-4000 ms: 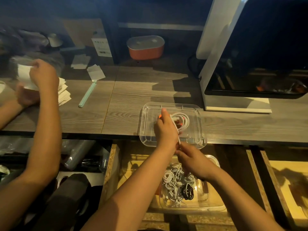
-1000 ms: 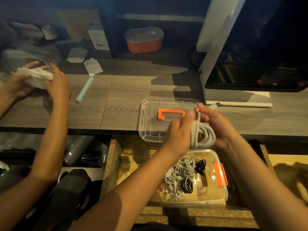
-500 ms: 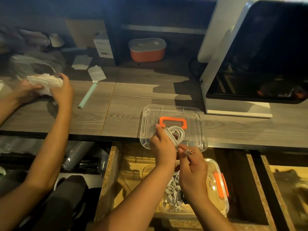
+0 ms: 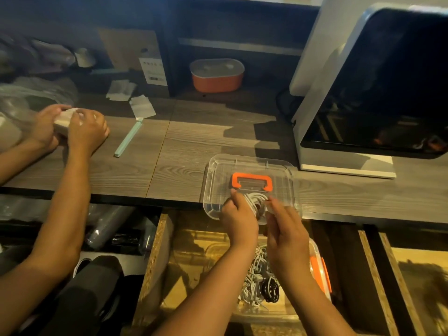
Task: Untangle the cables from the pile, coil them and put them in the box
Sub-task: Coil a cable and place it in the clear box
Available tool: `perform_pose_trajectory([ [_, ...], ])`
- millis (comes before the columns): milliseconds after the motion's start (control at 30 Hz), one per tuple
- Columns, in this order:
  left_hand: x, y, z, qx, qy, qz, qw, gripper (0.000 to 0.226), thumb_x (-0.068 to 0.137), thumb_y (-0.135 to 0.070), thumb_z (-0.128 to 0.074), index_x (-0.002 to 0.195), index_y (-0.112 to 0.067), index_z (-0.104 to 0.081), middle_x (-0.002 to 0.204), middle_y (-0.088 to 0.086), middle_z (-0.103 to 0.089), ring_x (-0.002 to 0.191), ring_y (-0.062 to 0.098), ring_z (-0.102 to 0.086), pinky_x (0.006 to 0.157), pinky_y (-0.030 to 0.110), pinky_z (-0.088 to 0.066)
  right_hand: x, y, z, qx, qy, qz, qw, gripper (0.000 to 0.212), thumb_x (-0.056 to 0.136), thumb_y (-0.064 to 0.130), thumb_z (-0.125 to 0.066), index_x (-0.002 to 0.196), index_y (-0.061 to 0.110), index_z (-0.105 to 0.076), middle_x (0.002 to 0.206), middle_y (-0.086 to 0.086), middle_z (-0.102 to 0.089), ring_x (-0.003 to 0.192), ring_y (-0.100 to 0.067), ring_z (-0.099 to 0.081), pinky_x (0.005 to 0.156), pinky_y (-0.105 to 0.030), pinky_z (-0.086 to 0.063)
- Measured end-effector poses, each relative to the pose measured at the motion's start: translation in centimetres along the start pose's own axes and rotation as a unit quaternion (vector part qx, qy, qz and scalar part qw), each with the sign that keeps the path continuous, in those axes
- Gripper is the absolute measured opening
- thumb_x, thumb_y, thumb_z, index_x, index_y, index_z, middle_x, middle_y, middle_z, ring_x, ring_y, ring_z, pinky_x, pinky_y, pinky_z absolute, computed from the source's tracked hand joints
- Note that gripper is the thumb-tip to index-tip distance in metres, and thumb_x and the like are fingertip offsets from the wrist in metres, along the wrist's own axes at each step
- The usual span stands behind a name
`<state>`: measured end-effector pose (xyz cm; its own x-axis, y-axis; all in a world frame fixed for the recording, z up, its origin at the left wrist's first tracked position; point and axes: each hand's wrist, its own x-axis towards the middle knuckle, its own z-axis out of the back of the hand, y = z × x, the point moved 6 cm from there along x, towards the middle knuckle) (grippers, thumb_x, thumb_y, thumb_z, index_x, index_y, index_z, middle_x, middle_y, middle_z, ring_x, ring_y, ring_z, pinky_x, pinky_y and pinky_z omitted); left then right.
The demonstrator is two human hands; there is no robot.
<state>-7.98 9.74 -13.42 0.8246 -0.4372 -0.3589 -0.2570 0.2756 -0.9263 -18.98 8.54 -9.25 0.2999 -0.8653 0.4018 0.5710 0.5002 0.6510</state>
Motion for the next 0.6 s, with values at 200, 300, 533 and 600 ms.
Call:
perform_pose_trajectory([
  [200,1.7,1.3,1.0,0.022,-0.037,-0.012,0.999,0.049,0.102,-0.021,-0.036,0.079,0.011,-0.064,0.07,0.018,-0.062,0.064,0.026,-0.059,0.059,0.029,-0.038,0.0,-0.2,-1.9,0.005,0.144,-0.046,0.989,0.027,0.097,0.022,-0.051,0.123,0.019,-0.05,0.09,0.002,-0.066,0.068,-0.008,-0.059,0.054,-0.017,-0.043],
  [300,2.0,1.3,1.1,0.047,-0.034,-0.049,0.997,0.05,0.102,-0.019,-0.036,0.076,0.013,-0.064,0.071,0.024,-0.064,0.069,0.033,-0.062,0.058,0.026,-0.034,0.1,0.6,-2.3,-0.035,0.129,0.032,0.991,0.024,0.09,0.014,-0.055,0.113,0.017,-0.061,0.085,-0.002,-0.065,0.066,-0.021,-0.063,0.049,-0.03,-0.047],
  [533,2.2,3.0,0.9,0.049,0.002,0.004,0.999,0.049,0.102,-0.022,-0.034,0.081,0.011,-0.063,0.071,0.016,-0.061,0.068,0.026,-0.057,0.056,0.021,-0.035,0.6,1.6,-1.9,-0.019,0.185,-0.009,0.983,0.047,0.098,0.016,-0.047,0.136,0.038,-0.032,0.11,-0.008,-0.066,0.092,-0.025,-0.066,0.061,-0.017,-0.042],
  [600,2.2,2.7,0.8,0.06,-0.003,-0.009,0.998,0.05,0.102,-0.021,-0.033,0.081,0.013,-0.063,0.076,0.023,-0.064,0.071,0.029,-0.059,0.06,0.025,-0.036,2.0,5.8,0.1,0.084,0.1,0.11,0.985,0.046,0.094,0.014,-0.037,0.121,0.051,-0.035,0.085,-0.02,-0.068,0.078,-0.027,-0.065,0.056,-0.015,-0.034],
])
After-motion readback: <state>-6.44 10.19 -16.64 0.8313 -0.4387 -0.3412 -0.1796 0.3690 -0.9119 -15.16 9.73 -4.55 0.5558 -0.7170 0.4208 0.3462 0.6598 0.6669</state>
